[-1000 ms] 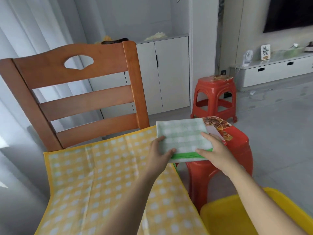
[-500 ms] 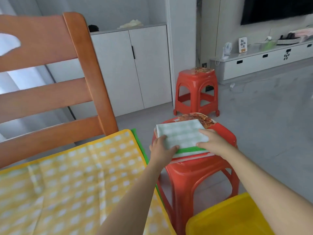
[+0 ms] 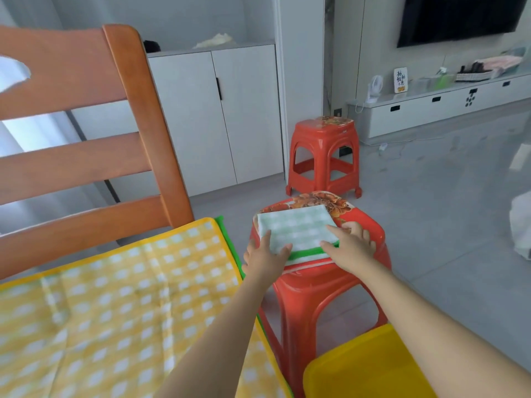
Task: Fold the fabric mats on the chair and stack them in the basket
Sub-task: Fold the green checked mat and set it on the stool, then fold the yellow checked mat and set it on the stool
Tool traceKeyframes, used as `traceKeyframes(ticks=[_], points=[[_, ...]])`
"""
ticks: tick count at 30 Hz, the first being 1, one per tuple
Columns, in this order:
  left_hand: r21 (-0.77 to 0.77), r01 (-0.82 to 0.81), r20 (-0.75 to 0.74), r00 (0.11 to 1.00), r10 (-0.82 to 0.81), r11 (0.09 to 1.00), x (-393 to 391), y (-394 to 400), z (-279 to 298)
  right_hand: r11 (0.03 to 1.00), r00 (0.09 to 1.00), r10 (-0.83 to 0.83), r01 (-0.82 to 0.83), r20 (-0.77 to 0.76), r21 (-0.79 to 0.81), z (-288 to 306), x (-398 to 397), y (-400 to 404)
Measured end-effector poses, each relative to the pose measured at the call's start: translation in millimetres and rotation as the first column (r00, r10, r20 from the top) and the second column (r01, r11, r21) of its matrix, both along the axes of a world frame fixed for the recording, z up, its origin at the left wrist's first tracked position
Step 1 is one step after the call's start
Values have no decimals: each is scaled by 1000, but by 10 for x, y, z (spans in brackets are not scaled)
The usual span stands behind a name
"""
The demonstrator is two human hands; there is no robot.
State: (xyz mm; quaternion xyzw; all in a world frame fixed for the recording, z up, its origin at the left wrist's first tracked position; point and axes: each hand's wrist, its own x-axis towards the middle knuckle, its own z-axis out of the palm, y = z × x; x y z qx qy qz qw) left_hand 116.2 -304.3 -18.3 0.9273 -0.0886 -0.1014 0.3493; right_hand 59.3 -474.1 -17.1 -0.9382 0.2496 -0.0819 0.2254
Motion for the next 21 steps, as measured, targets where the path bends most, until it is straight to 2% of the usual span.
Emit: traceKeyframes(ticks=[3, 6, 11, 17, 21], points=[[-30, 29, 132, 991, -25, 999, -215, 136, 201, 997, 986, 49, -38, 158, -71, 142, -199, 132], [-78, 48, 205, 978, -31, 996, -476, 321, 413, 989, 955, 142, -127, 261, -72, 323, -418, 346], [-185, 33, 261, 965, 16, 982, -1085, 889, 630, 929, 824, 334, -370, 457, -11, 497, -867, 927], [-276, -55, 138, 986, 97, 960, -1830, 1728, 485, 827, 740, 510, -563, 440, -11, 310, -1404, 1666], [-229, -99, 107, 986, 126, 968, -2235, 2174, 325, 743, 693, 620, -669, 368, 7, 57, -1639, 1965]])
